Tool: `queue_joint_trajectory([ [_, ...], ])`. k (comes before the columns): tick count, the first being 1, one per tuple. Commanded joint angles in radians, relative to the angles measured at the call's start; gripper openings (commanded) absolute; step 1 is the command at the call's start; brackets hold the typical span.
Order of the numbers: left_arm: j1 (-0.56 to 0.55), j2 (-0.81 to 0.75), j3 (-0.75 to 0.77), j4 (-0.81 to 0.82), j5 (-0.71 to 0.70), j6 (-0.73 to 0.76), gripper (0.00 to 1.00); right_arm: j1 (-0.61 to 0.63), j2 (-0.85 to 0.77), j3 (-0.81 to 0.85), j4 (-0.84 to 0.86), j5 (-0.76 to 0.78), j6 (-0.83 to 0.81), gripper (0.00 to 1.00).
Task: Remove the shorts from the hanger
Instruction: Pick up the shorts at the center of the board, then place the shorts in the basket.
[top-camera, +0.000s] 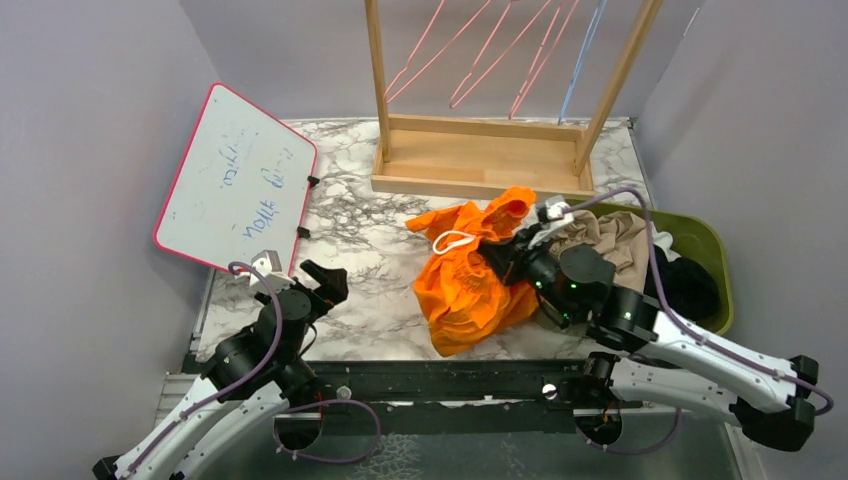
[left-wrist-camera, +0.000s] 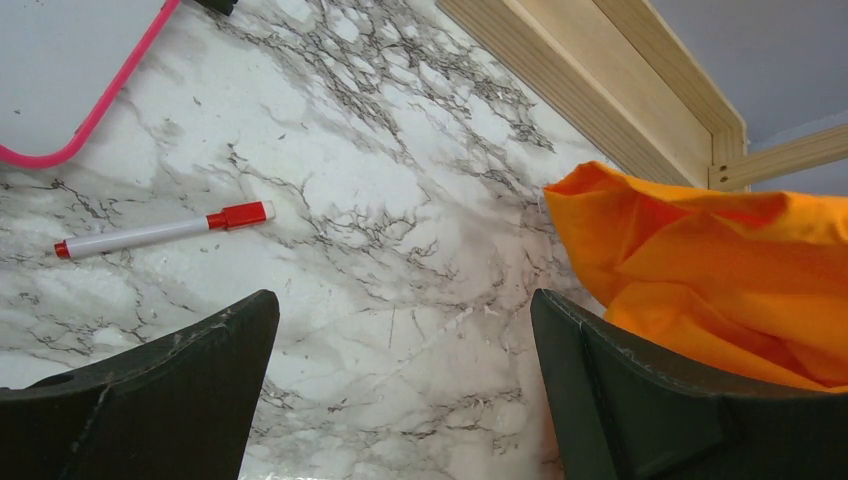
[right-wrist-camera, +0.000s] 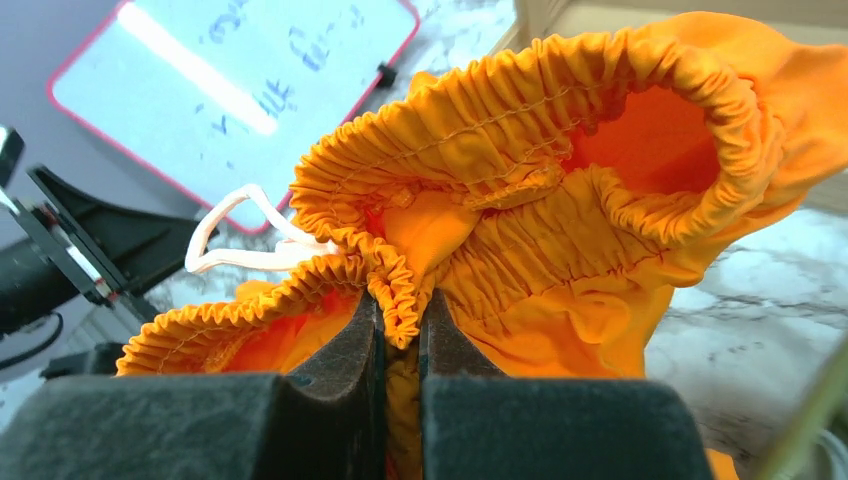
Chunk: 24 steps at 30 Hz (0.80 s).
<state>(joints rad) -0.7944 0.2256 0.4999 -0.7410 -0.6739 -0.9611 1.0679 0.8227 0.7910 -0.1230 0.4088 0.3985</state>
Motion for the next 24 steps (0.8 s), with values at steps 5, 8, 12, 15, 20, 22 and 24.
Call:
queue_joint_trajectory([
  [5,-0.006,0.001,-0.011,0.030,0.005,0.018,0.99,0.004,-0.192,0.091,-0.168,0.235,-0.093,0.01],
  [8,-0.005,0.004,-0.011,0.034,0.006,0.023,0.99,0.005,-0.209,0.126,-0.206,0.350,-0.129,0.01],
  [12,-0.006,0.014,-0.009,0.038,0.008,0.030,0.99,0.006,-0.191,0.192,-0.257,0.578,-0.204,0.01],
  [15,-0.006,0.018,-0.009,0.040,0.011,0.032,0.99,0.005,-0.169,0.222,-0.231,0.745,-0.294,0.01],
  [20,-0.006,0.024,-0.009,0.042,0.013,0.033,0.99,0.005,-0.137,0.232,-0.041,0.934,-0.556,0.01],
  [22,-0.006,0.024,-0.009,0.041,0.014,0.034,0.99,0.005,-0.144,0.230,0.029,0.964,-0.619,0.01],
  [24,-0.006,0.026,-0.009,0.043,0.016,0.035,0.99,0.005,-0.154,0.242,-0.001,0.977,-0.569,0.01],
])
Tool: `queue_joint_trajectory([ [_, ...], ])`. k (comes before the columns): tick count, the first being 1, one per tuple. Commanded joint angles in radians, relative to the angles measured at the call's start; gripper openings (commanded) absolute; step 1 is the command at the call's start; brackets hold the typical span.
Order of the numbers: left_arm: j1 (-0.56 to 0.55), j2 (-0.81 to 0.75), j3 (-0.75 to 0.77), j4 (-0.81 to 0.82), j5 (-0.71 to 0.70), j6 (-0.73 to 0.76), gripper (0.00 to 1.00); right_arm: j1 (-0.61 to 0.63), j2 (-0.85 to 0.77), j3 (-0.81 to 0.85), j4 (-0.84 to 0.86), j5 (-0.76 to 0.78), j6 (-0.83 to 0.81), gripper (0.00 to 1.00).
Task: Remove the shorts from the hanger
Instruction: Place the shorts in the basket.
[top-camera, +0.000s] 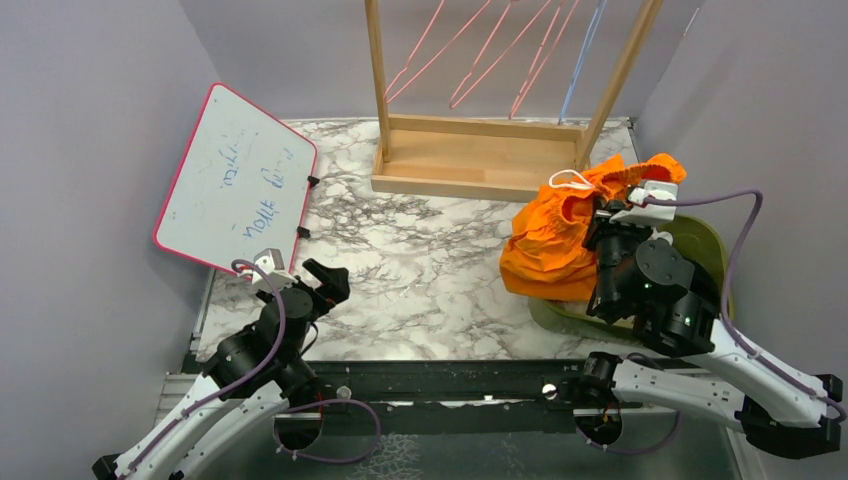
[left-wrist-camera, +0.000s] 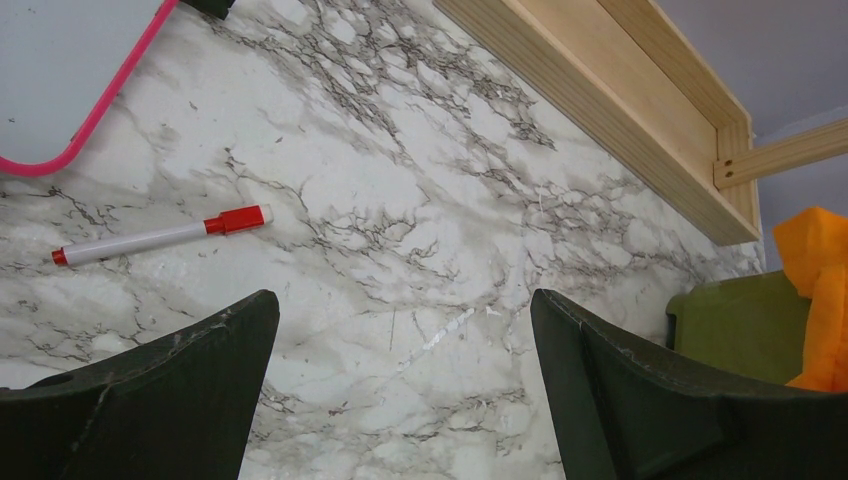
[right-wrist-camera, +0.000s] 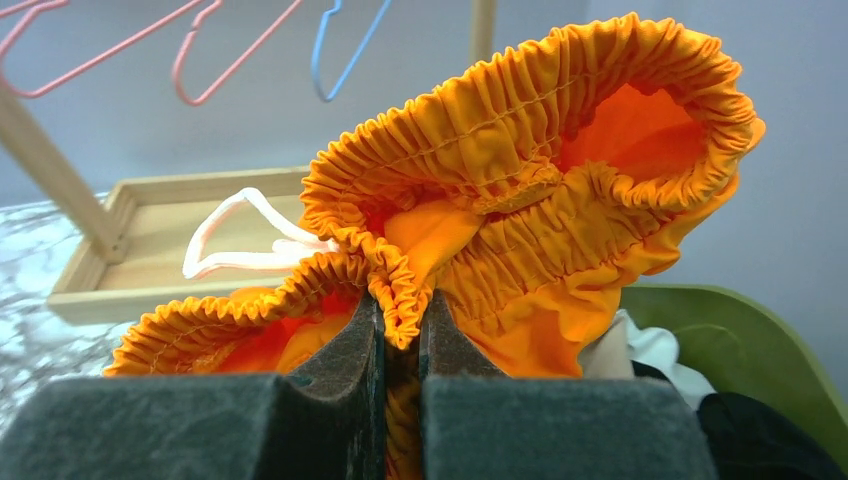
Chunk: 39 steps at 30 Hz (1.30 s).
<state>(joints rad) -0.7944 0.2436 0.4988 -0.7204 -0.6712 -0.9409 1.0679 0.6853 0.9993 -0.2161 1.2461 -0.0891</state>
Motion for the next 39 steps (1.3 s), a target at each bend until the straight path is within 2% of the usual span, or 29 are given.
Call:
queue_joint_trajectory([
  [1,-0.006,0.008,-0.009,0.022,0.013,0.014,0.99,0.004,-0.014,0.030,0.094,0.149,-0.082,0.01],
  [4,-0.006,0.011,-0.010,0.026,0.017,0.018,0.99,0.004,0.045,0.022,0.106,0.143,-0.130,0.01],
  [6,-0.006,0.016,-0.005,0.027,0.022,0.022,0.99,-0.008,0.091,0.035,0.031,0.152,-0.082,0.01],
  [8,-0.005,0.017,-0.004,0.027,0.028,0.022,0.99,-0.080,0.110,0.037,-0.010,0.093,-0.041,0.01],
  [11,-0.006,0.015,-0.009,0.030,0.030,0.021,0.99,-0.271,0.146,-0.055,0.226,-0.072,-0.196,0.02],
  [12,-0.005,0.014,-0.010,0.033,0.030,0.022,0.99,-0.332,0.178,-0.045,0.169,-0.097,-0.146,0.02],
  [14,-0.006,0.014,-0.007,0.034,0.030,0.027,0.99,-0.443,0.207,0.043,-0.077,-0.114,0.060,0.02],
  [15,-0.006,0.014,-0.006,0.034,0.032,0.028,0.99,-0.503,0.188,0.079,-0.122,-0.155,0.131,0.03],
  [16,-0.006,0.013,-0.006,0.034,0.032,0.029,0.99,-0.544,0.152,0.089,-0.111,-0.203,0.156,0.03],
  [17,-0.006,0.011,-0.009,0.035,0.030,0.027,0.99,-0.568,0.121,0.077,-0.041,-0.239,0.116,0.02],
  [18,-0.006,0.010,-0.012,0.036,0.030,0.027,0.99,-0.571,0.103,0.080,-0.024,-0.226,0.078,0.02],
  [20,-0.006,0.010,-0.014,0.041,0.028,0.033,0.99,-0.572,0.115,0.130,-0.075,-0.121,0.054,0.03],
  [22,-0.006,0.012,-0.013,0.046,0.031,0.041,0.99,-0.573,0.109,0.194,-0.135,-0.083,0.058,0.04],
  [24,-0.006,0.015,-0.013,0.049,0.034,0.043,0.99,-0.573,0.068,0.209,-0.085,-0.052,0.009,0.03],
  [27,-0.006,0.016,-0.014,0.053,0.041,0.044,0.99,-0.572,0.017,0.156,0.080,-0.034,-0.164,0.03],
  [28,-0.006,0.014,-0.015,0.053,0.042,0.044,0.99,-0.572,0.012,0.145,0.063,-0.034,-0.163,0.03],
  [31,-0.006,0.004,-0.018,0.052,0.044,0.042,0.99,-0.572,0.041,0.122,-0.139,-0.071,0.045,0.04],
  [35,-0.006,-0.008,-0.017,0.053,0.052,0.040,0.99,-0.573,0.136,0.115,-0.420,-0.260,0.389,0.04],
  [39,-0.006,-0.018,-0.015,0.052,0.061,0.039,0.99,-0.572,0.205,0.046,-0.398,-0.317,0.457,0.04],
])
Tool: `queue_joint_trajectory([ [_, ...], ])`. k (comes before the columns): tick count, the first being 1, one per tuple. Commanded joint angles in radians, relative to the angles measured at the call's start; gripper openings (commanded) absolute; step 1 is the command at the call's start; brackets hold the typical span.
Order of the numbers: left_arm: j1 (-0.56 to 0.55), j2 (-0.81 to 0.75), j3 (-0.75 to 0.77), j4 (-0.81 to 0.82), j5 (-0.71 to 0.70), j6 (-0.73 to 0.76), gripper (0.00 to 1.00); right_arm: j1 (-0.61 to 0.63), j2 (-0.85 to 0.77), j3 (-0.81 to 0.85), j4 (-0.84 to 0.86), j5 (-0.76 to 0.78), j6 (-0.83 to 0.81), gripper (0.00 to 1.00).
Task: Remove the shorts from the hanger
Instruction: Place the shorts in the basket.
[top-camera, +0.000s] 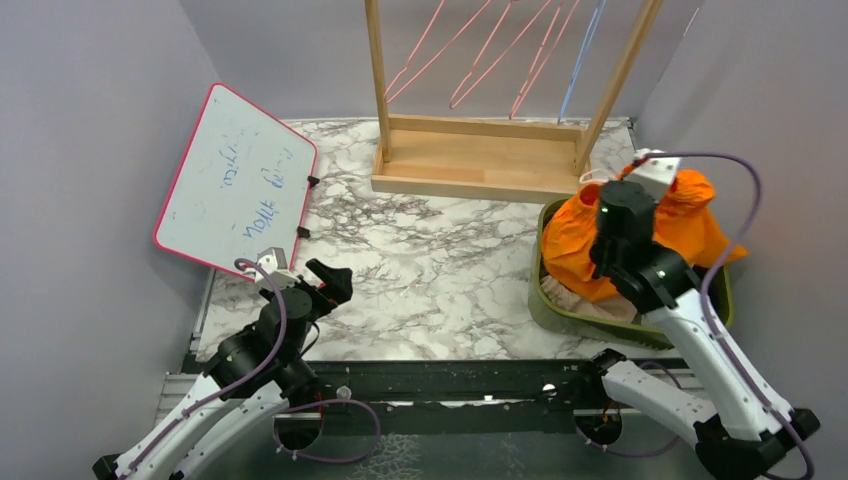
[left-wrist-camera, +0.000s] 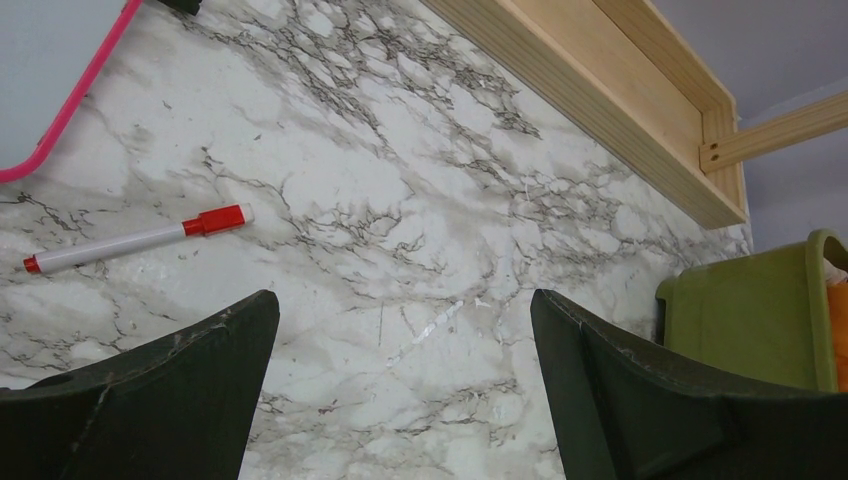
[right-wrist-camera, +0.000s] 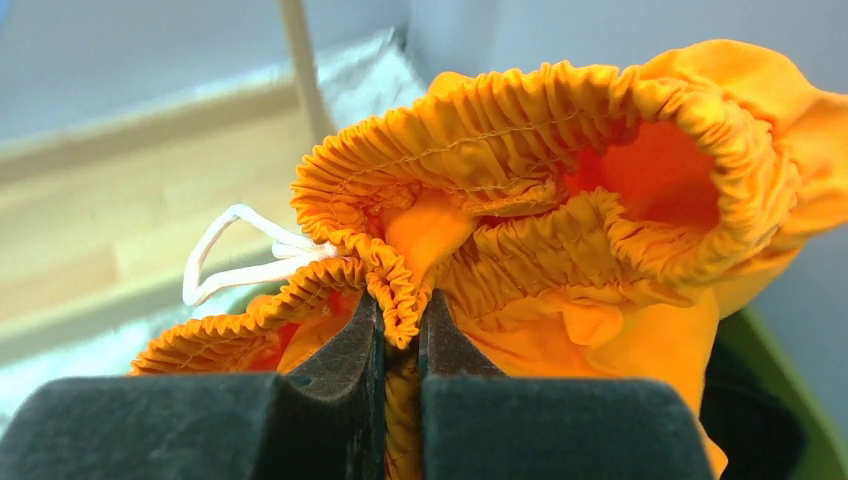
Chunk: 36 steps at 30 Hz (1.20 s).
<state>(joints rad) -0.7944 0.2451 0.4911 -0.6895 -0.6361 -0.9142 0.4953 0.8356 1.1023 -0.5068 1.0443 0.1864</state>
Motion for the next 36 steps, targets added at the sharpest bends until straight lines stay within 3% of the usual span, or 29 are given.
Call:
queue_joint_trajectory([
  [1,-0.006,-0.023,-0.007,0.022,0.028,0.011,0.99,0.000,0.064,-0.057,-0.124,-0.117,0.208,0.04],
  [8,-0.009,-0.029,-0.010,0.022,0.026,0.009,0.99,0.000,-0.036,-0.095,-0.120,0.037,0.222,0.05],
  [15,-0.011,-0.024,-0.007,0.021,0.018,0.015,0.99,0.000,-0.199,-0.122,-0.029,0.111,0.106,0.05],
  [17,-0.011,-0.019,-0.009,0.021,0.009,0.010,0.99,-0.001,-0.194,-0.159,-0.042,0.079,0.125,0.06],
  [20,-0.011,0.001,-0.006,0.022,0.007,0.012,0.99,0.000,-0.126,-0.180,-0.214,-0.014,0.355,0.05],
  [23,-0.011,0.028,0.003,0.022,0.007,0.022,0.99,-0.003,-0.063,-0.250,-0.277,-0.140,0.508,0.05],
  [26,-0.011,0.043,0.010,0.023,0.014,0.029,0.99,-0.028,-0.056,-0.343,-0.224,-0.239,0.617,0.07],
  [32,-0.012,0.014,0.002,0.024,0.044,0.008,0.99,-0.219,-0.040,-0.495,-0.058,-0.432,0.615,0.07],
  [36,-0.015,-0.035,-0.010,0.023,0.044,-0.004,0.99,-0.244,-0.038,-0.537,-0.068,-0.407,0.668,0.13],
])
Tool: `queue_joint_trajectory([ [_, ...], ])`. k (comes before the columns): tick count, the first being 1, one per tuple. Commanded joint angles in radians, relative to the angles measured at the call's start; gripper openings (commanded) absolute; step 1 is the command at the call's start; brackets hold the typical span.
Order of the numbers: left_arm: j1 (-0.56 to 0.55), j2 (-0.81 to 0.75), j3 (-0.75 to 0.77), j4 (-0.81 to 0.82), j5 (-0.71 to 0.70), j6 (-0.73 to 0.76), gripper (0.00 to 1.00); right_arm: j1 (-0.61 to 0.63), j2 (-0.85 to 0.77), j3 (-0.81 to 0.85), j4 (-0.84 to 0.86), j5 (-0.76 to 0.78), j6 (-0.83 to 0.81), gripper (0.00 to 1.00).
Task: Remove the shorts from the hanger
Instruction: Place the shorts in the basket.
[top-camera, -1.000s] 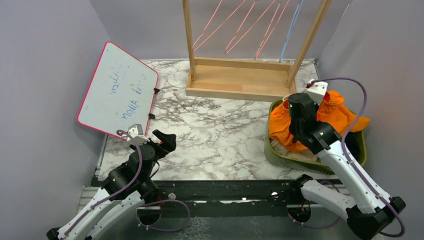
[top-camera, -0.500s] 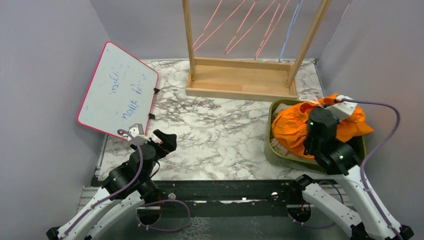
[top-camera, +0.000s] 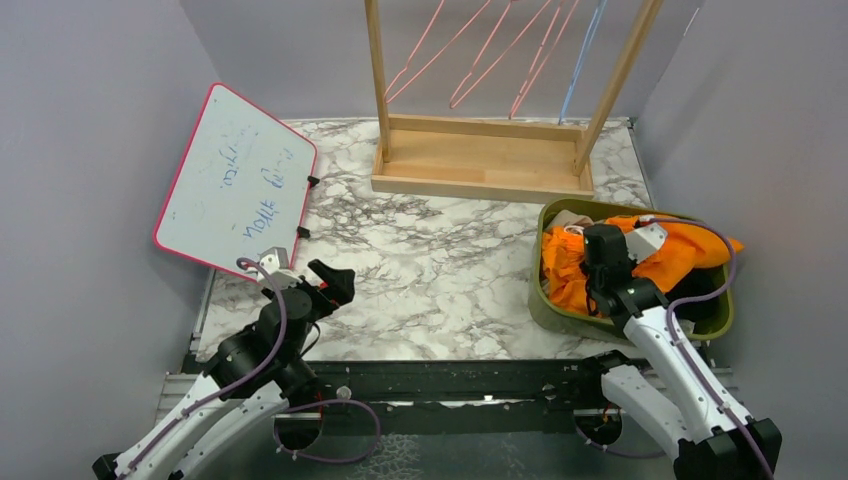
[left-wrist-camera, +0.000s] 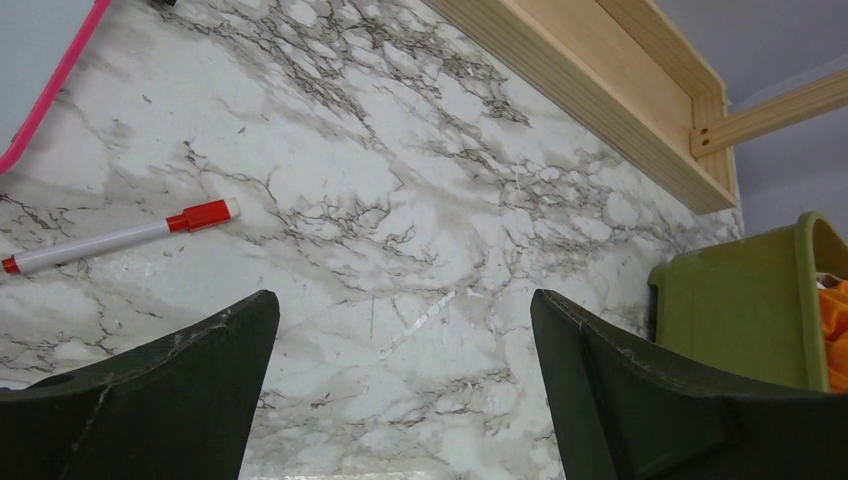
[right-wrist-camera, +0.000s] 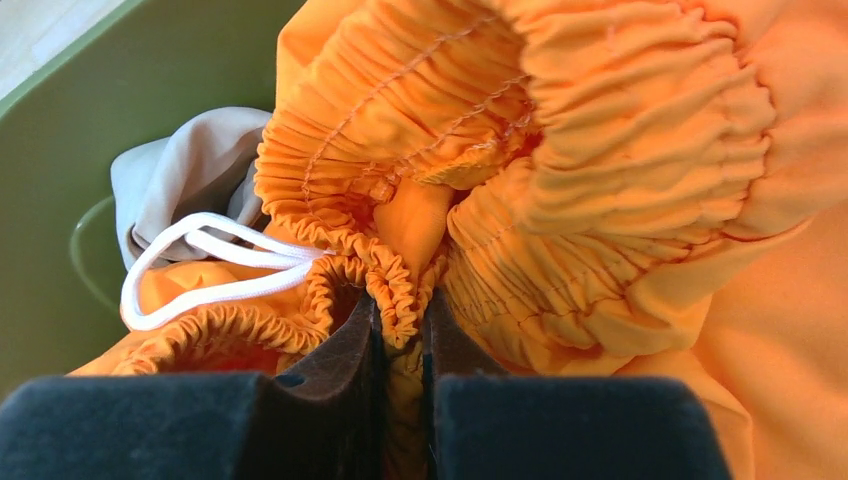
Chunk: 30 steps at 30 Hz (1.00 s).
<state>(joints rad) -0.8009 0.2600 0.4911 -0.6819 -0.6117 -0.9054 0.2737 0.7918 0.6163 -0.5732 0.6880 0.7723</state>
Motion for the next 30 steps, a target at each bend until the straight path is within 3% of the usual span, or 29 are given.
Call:
queue_joint_trajectory([
  [1,-0.010,-0.062,-0.012,0.016,0.012,-0.013,0.99,-0.022,-0.003,-0.052,-0.007,-0.039,0.088,0.13],
  [4,-0.011,-0.084,-0.016,0.014,-0.009,-0.011,0.99,-0.022,-0.042,-0.034,-0.017,-0.032,0.067,0.20],
  [6,-0.011,-0.083,-0.012,0.014,-0.020,-0.003,0.99,-0.023,-0.073,-0.009,-0.033,-0.031,0.038,0.38],
  [7,-0.011,-0.078,-0.008,0.015,-0.023,0.002,0.99,-0.022,-0.091,0.012,-0.043,-0.030,0.028,0.40],
  [10,-0.012,-0.046,0.005,0.013,-0.027,0.017,0.99,-0.022,-0.152,0.063,-0.089,-0.019,0.004,0.60],
  [13,-0.012,-0.014,0.010,0.015,-0.019,0.022,0.99,-0.022,-0.194,0.121,-0.106,-0.002,-0.037,0.72],
  [21,-0.011,0.011,0.008,0.016,-0.026,0.021,0.99,-0.022,-0.215,0.280,-0.039,-0.101,-0.116,0.77],
  [26,-0.011,0.023,0.021,0.014,-0.046,0.034,0.99,-0.022,-0.172,0.231,0.119,-0.260,-0.202,0.78],
  [30,-0.012,0.041,0.033,0.015,-0.033,0.036,0.99,-0.022,-0.056,0.124,0.126,-0.221,-0.147,0.79],
])
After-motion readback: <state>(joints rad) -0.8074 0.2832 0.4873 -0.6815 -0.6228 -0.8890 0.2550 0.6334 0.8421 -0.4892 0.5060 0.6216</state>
